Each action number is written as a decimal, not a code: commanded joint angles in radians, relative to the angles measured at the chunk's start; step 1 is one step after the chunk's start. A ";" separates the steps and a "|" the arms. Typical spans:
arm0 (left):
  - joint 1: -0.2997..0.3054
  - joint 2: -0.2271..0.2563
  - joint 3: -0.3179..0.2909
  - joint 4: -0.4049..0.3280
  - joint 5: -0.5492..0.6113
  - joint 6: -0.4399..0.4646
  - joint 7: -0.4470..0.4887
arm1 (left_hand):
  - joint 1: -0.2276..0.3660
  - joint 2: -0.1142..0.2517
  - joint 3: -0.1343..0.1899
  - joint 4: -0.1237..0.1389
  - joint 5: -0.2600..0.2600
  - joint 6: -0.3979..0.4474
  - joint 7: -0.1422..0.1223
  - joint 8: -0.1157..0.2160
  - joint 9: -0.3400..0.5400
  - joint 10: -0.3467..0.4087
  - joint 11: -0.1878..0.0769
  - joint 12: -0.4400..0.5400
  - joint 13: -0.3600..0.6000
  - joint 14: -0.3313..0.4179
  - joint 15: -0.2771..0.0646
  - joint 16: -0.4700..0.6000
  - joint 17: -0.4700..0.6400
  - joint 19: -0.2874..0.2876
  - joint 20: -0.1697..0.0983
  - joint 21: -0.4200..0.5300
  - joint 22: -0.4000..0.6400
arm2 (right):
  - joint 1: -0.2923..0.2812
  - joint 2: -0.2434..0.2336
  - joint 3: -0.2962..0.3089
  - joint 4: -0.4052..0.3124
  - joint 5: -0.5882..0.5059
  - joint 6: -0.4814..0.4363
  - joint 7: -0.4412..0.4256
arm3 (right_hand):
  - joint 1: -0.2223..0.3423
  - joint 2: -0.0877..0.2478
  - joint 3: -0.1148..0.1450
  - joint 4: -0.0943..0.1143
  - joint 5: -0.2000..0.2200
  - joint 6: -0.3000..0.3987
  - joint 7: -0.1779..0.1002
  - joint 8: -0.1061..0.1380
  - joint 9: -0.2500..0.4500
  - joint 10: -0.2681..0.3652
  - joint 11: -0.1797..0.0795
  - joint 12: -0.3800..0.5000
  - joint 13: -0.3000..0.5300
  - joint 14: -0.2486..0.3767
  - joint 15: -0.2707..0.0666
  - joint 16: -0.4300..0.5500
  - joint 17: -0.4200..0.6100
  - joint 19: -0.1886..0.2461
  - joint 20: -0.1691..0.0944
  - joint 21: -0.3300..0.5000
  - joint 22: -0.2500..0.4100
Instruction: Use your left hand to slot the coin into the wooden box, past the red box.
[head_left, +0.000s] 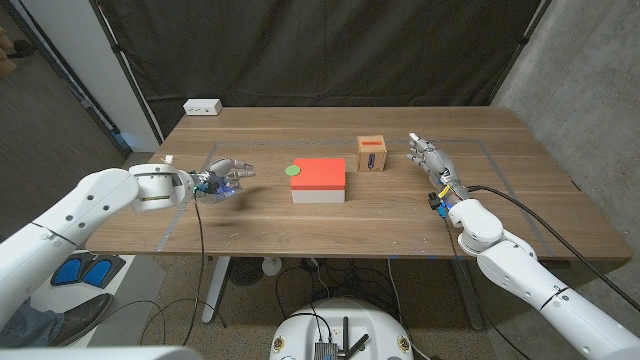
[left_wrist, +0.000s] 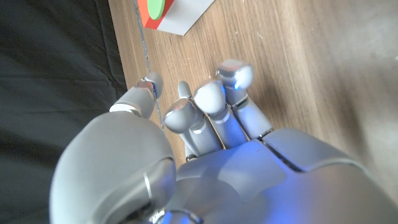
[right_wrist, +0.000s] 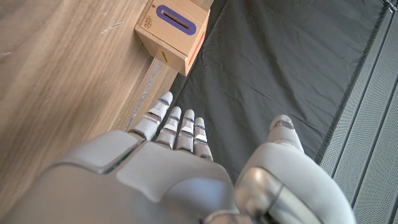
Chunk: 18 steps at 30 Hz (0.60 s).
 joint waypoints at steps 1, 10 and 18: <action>-0.108 0.024 0.075 0.046 -0.112 0.081 -0.008 | -0.002 0.017 0.025 0.002 -0.004 0.000 0.009 0.016 0.002 0.001 0.002 -0.005 -0.007 0.009 -0.001 0.010 -0.012 0.031 -0.024 -0.005 0.037 | 0.001 -0.003 -0.004 0.025 0.008 0.004 0.020 | 0.013 0.000 -0.001 -0.007 0.001 0.008 0.003 0.004 0.005 0.012 -0.001 0.003 0.002 0.012 0.004 0.004 0.001 0.006 0.006 0.004 0.002; -0.141 0.005 0.121 0.073 -0.117 0.048 -0.019 | -0.023 0.020 0.061 0.000 -0.009 -0.004 0.012 0.033 -0.001 0.000 0.002 -0.003 -0.010 0.006 -0.001 0.036 -0.009 0.036 -0.024 -0.022 0.092 | -0.005 -0.013 0.006 0.028 0.022 0.006 0.027 | 0.014 0.000 0.000 -0.007 0.001 0.008 0.003 0.003 0.005 0.018 0.000 0.004 0.002 0.014 0.004 0.005 -0.001 0.006 0.006 0.004 0.003; -0.213 -0.015 0.181 0.111 -0.108 0.081 -0.017 | -0.046 0.017 0.080 0.003 -0.015 -0.022 0.016 0.034 -0.007 -0.007 0.002 -0.010 -0.011 0.007 -0.001 0.050 0.005 0.030 -0.023 -0.032 0.108 | 0.001 -0.019 0.009 0.036 0.029 0.006 0.038 | 0.014 0.001 0.000 -0.007 0.001 0.008 0.000 0.002 0.005 0.019 0.000 0.004 0.003 0.015 0.005 0.005 -0.001 0.006 0.007 0.004 0.003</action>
